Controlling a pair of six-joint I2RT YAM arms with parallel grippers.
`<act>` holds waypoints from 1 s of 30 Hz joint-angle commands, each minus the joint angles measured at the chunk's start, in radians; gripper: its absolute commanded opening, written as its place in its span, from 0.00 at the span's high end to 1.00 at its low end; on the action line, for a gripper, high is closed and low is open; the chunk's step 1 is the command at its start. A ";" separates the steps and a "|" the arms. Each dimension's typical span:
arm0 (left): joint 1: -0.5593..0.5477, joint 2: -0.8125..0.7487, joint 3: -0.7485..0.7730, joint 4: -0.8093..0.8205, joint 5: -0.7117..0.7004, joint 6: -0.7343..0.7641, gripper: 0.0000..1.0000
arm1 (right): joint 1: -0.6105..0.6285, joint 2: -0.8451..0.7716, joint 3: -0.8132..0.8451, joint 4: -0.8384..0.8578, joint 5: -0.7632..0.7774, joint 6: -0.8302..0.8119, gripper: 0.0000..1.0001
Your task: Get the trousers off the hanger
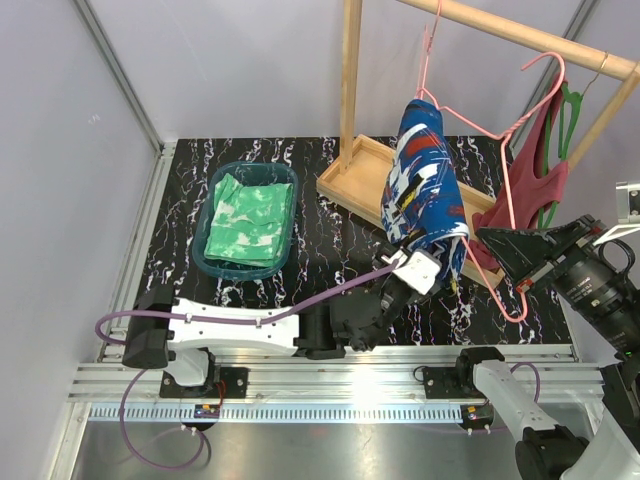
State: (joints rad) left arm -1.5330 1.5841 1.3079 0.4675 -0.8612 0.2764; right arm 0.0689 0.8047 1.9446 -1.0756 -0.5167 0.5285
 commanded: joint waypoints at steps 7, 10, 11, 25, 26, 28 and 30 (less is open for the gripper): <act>0.000 -0.099 -0.073 0.105 0.039 -0.079 0.39 | -0.007 0.004 0.011 0.256 0.006 -0.024 1.00; 0.008 -0.088 -0.055 0.099 0.040 -0.074 0.39 | -0.008 0.004 0.014 0.253 0.006 -0.024 1.00; 0.010 -0.084 -0.044 0.099 0.053 -0.075 0.39 | -0.007 0.004 0.014 0.253 0.004 -0.022 1.00; 0.060 -0.030 0.031 0.108 0.048 -0.056 0.40 | -0.007 -0.021 -0.001 0.282 -0.046 0.025 1.00; 0.060 -0.027 0.036 0.108 0.051 -0.055 0.40 | -0.009 -0.024 -0.004 0.286 -0.042 0.027 1.00; 0.059 -0.019 0.044 0.105 0.063 -0.065 0.40 | -0.011 -0.024 -0.009 0.287 -0.040 0.028 1.00; 0.060 -0.013 0.047 0.106 0.067 -0.069 0.39 | -0.012 -0.021 -0.004 0.287 -0.046 0.031 1.00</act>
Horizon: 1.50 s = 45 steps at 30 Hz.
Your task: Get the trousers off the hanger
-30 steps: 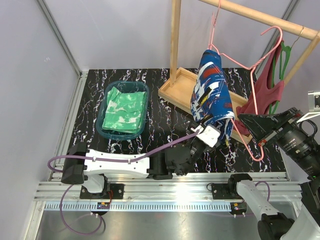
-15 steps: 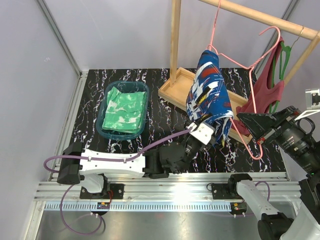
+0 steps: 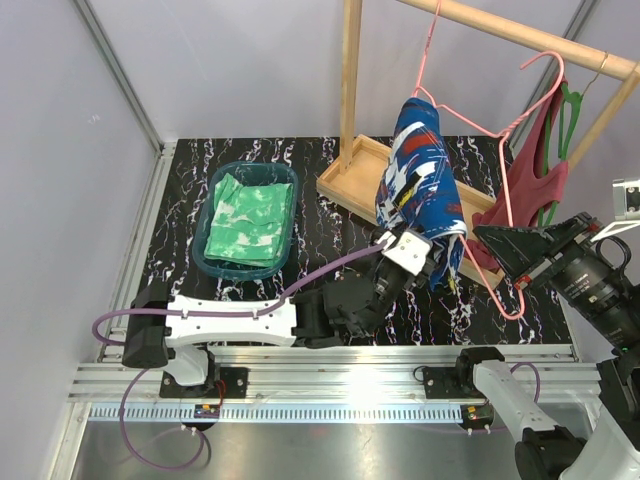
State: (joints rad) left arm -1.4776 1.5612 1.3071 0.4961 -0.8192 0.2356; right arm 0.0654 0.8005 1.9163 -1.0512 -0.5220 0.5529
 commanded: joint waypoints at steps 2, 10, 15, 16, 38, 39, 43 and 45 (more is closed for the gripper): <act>0.005 0.019 0.058 0.079 0.023 -0.027 0.39 | -0.010 -0.017 0.027 0.267 -0.050 0.015 1.00; 0.005 0.026 0.089 0.073 0.031 -0.048 0.36 | -0.019 -0.023 0.006 0.255 -0.047 0.012 1.00; 0.007 0.039 0.104 0.097 -0.015 -0.027 0.41 | -0.021 -0.034 0.001 0.269 -0.059 0.025 1.00; 0.007 0.040 0.103 0.107 -0.040 -0.021 0.43 | -0.021 -0.032 0.007 0.258 -0.061 0.024 1.00; -0.007 -0.006 0.066 0.265 0.118 0.172 0.37 | -0.041 -0.047 -0.096 0.237 -0.041 -0.031 1.00; -0.007 -0.006 0.070 0.257 0.133 0.172 0.36 | -0.041 -0.044 -0.086 0.237 -0.047 -0.027 1.00; -0.007 -0.001 0.075 0.219 0.140 0.195 0.33 | -0.041 -0.011 -0.007 0.211 -0.038 -0.047 1.00; -0.007 -0.001 0.067 0.211 0.129 0.217 0.35 | -0.041 0.003 0.049 0.192 -0.030 -0.057 1.00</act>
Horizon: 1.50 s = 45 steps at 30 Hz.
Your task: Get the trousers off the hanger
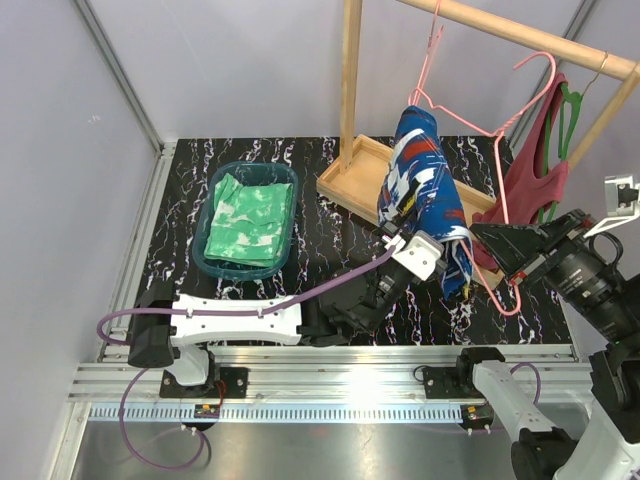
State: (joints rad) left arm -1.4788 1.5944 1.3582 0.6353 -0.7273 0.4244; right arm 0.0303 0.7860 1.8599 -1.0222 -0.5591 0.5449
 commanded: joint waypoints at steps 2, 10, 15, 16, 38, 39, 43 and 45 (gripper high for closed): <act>-0.005 -0.033 0.009 0.075 0.017 0.042 0.39 | -0.006 0.025 0.124 0.169 0.005 -0.042 1.00; -0.003 -0.033 0.015 0.003 0.051 0.047 0.39 | -0.006 0.050 0.150 0.172 -0.002 -0.039 1.00; 0.008 -0.033 -0.005 -0.009 -0.009 0.039 0.43 | -0.006 0.055 0.171 0.163 0.004 -0.046 1.00; 0.012 -0.039 -0.014 -0.009 -0.015 0.028 0.44 | -0.006 0.058 0.170 0.163 0.007 -0.045 1.00; 0.051 -0.071 0.058 -0.005 0.003 -0.176 0.39 | -0.006 0.042 0.024 0.192 -0.013 -0.037 1.00; 0.043 -0.065 0.079 -0.008 0.014 -0.176 0.39 | -0.006 0.044 0.021 0.194 -0.018 -0.037 1.00; 0.037 -0.028 0.136 -0.031 0.012 -0.148 0.44 | -0.006 0.038 0.024 0.197 -0.027 -0.033 1.00; 0.037 -0.004 0.154 -0.042 0.015 -0.144 0.44 | -0.006 0.036 0.028 0.201 -0.039 -0.022 1.00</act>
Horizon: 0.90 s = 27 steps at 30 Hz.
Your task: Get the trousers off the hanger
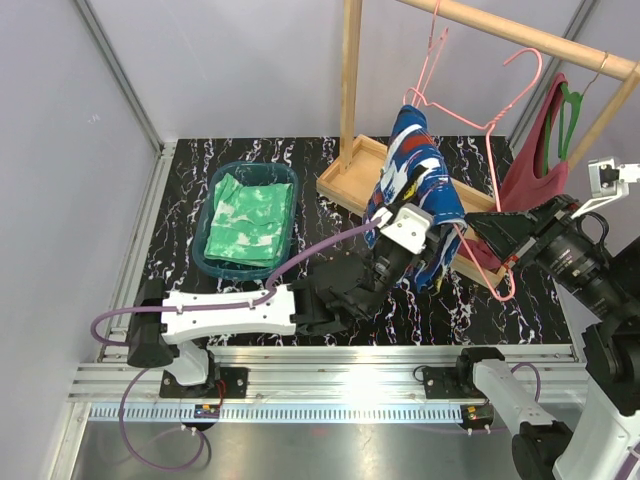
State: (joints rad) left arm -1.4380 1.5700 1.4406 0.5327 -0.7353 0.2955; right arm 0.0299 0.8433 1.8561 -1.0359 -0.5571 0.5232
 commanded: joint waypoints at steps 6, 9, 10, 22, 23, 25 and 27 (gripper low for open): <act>-0.005 0.058 0.086 0.032 0.045 -0.007 0.54 | -0.005 -0.013 0.061 0.209 -0.046 0.001 1.00; -0.007 0.074 0.093 0.030 0.039 0.005 0.74 | -0.005 -0.010 0.069 0.211 -0.050 0.006 1.00; -0.009 0.082 0.098 0.036 0.033 0.010 0.82 | -0.005 -0.010 0.068 0.214 -0.050 0.005 1.00; -0.038 0.050 0.032 0.641 -0.306 0.304 1.00 | -0.005 -0.137 -0.291 0.267 -0.036 0.003 1.00; -0.038 0.048 0.032 0.686 -0.321 0.336 1.00 | -0.005 -0.151 -0.329 0.278 -0.037 0.009 1.00; -0.038 0.047 0.041 0.816 -0.354 0.447 1.00 | -0.005 -0.194 -0.444 0.286 -0.032 0.011 1.00; -0.038 0.047 0.058 0.892 -0.374 0.560 1.00 | -0.005 -0.242 -0.562 0.295 -0.043 0.017 1.00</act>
State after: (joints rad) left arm -1.4761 1.6592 1.4555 1.0180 -1.0641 0.6586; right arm 0.0284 0.6491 1.4147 -0.8303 -0.5739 0.5358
